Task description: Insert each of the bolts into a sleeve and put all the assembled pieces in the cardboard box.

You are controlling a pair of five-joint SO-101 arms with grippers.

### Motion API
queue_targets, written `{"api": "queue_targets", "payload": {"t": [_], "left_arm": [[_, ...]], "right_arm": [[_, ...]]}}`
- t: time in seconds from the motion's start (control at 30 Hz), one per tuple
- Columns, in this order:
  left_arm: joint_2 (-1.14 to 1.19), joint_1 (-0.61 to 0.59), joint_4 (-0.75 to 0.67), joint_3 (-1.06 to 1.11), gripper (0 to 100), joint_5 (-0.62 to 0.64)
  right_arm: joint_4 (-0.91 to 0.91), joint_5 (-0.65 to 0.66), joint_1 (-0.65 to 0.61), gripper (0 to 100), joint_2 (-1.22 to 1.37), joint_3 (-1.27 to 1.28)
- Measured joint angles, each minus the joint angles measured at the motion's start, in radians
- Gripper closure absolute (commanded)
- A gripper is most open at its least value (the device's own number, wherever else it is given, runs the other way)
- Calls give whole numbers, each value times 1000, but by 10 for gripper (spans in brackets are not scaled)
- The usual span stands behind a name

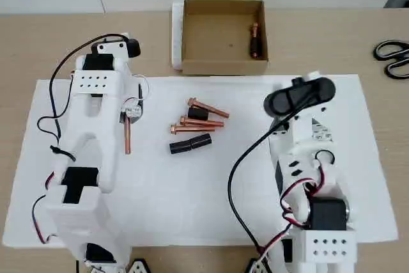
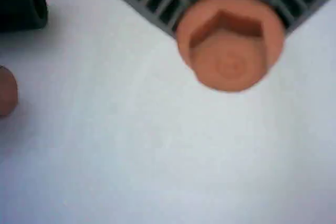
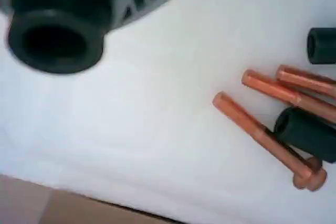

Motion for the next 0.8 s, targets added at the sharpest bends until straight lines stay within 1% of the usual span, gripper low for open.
{"api": "queue_targets", "payload": {"t": [0.1, 0.2, 0.3, 0.37, 0.5, 0.63, 0.7, 0.8], "left_arm": [[0, 0, 0, 0, 994, 0], [0, 0, 0, 0, 994, 0], [0, 0, 0, 0, 994, 0], [0, 0, 0, 0, 994, 0], [0, 0, 0, -28, 994, 3], [0, 0, 0, -74, 994, 48], [0, 0, 6, -104, 994, 66], [0, 0, 52, -184, 994, 68]], "right_arm": [[-14, -32, -21, 995, -64, 20], [-37, -140, -44, 994, -158, 64], [-101, -261, -84, 994, -273, 155], [-166, -295, -91, 995, -359, 242], [-278, -299, -133, 995, -539, 416], [-377, -241, -161, 995, -555, 534], [-440, -233, -175, 995, -555, 571], [-523, -230, -170, 995, -557, 632]]}}
